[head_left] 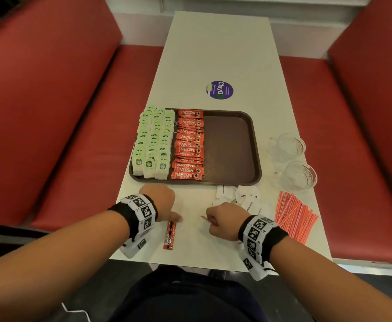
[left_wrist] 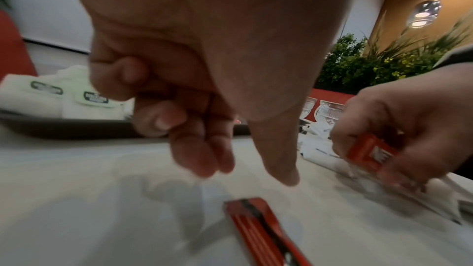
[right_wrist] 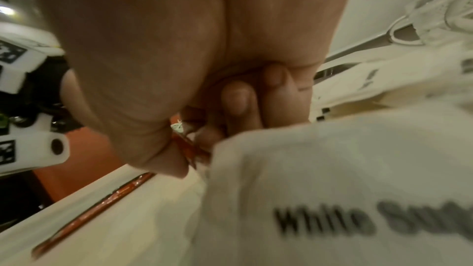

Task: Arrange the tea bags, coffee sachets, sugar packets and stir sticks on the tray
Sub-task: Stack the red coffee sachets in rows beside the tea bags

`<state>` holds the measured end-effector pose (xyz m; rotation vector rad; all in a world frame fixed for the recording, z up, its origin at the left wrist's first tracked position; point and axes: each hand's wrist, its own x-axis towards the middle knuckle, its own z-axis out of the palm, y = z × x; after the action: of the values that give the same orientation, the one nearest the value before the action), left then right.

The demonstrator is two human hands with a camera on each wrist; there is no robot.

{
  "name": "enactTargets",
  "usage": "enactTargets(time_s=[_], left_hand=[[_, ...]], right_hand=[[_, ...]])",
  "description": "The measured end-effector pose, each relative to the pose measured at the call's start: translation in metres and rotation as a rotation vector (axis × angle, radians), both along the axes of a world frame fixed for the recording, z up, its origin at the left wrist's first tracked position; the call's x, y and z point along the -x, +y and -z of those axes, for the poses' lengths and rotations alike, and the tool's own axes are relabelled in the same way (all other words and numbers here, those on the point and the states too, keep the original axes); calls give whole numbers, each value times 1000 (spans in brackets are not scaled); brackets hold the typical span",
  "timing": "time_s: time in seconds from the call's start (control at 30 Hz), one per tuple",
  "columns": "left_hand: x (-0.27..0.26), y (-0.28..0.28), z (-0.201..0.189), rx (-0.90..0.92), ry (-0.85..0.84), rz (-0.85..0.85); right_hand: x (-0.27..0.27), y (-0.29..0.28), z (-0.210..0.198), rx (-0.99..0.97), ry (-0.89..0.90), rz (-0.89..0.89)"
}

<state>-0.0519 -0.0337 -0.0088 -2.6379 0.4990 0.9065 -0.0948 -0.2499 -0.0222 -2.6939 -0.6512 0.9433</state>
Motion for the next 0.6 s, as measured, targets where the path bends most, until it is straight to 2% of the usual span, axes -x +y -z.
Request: enactTargets(time_s=[0.2, 0.37, 0.5, 0.6], left_hand=[[16, -9, 11, 87, 41, -105], [16, -8, 9, 227, 98, -53], [13, -12, -1, 344, 43, 7], [11, -19, -12, 493, 25, 18]], right_hand=[[1, 3, 0, -151, -28, 80], [2, 1, -3, -179, -32, 159], [-3, -1, -6, -287, 24, 300], [-6, -1, -14, -333, 29, 335]])
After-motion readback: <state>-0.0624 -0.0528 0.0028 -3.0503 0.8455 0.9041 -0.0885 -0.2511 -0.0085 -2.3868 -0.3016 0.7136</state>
